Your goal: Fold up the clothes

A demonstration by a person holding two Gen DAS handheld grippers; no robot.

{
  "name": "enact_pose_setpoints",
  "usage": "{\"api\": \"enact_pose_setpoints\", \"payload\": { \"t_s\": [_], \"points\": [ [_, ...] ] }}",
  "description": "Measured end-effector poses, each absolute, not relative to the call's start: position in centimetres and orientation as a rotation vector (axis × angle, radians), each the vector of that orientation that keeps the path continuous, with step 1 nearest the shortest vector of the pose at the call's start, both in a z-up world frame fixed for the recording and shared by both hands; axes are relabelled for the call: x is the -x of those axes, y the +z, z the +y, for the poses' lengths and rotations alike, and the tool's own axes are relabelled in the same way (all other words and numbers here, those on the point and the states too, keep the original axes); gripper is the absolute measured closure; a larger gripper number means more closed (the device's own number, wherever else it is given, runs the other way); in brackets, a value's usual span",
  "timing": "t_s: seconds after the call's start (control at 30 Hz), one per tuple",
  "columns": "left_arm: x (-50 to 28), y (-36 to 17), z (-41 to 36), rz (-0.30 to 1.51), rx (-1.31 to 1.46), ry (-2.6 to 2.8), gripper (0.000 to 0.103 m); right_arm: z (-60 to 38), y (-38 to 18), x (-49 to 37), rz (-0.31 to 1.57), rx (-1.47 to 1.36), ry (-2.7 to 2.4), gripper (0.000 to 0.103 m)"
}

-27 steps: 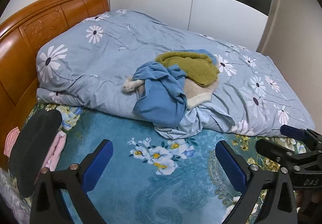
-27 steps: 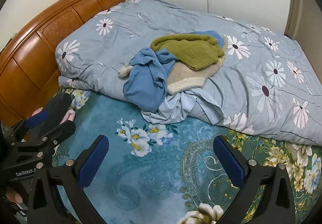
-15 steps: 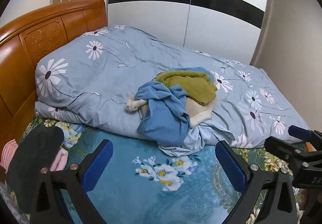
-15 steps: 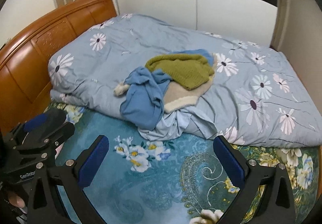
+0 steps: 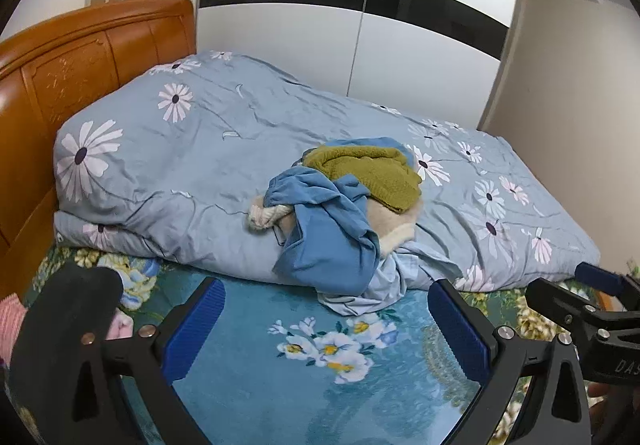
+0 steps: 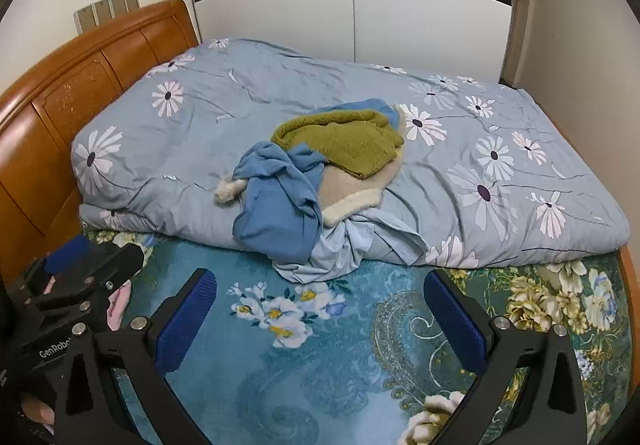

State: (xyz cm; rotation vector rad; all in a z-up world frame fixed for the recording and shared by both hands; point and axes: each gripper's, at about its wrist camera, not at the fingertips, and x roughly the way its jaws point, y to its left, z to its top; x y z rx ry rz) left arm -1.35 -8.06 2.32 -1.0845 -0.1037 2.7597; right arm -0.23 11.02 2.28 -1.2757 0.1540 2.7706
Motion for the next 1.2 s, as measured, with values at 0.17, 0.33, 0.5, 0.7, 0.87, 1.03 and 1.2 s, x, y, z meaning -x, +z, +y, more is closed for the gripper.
{"api": "enact_pose_setpoints", "payload": {
  "t_s": [0.17, 0.33, 0.5, 0.7, 0.87, 1.03, 1.2],
  "points": [
    [2.0, 1.6, -8.6, -0.07, 1.086, 2.752, 0.0, 10.0, 1.8, 0.6, 0.104, 1.311, 2.746, 0.0],
    [3.3, 0.2, -8.7, -0.128, 1.119, 2.748, 0.0, 9.3, 1.5, 1.5, 0.037, 1.347, 2.744, 0.0],
    [4.6, -1.1, -9.3, -0.142, 1.15, 2.762, 0.0, 9.2, 0.6, 3.3, 0.009, 1.383, 2.74, 0.0],
    [6.8, -2.4, -9.6, -0.116, 1.162, 2.766, 0.0, 9.1, -1.0, 6.3, -0.033, 1.448, 2.731, 0.0],
    [8.9, -3.5, -9.7, -0.147, 1.154, 2.739, 0.0, 9.3, -2.5, 9.0, -0.061, 1.482, 2.744, 0.0],
    [11.1, -4.7, -9.7, -0.174, 1.147, 2.744, 0.0, 9.7, -3.8, 12.1, -0.065, 1.476, 2.769, 0.0],
    [13.1, -6.2, -9.7, -0.182, 1.16, 2.748, 0.0, 10.3, -5.9, 15.2, -0.053, 1.496, 2.785, 0.0]
  ]
}}
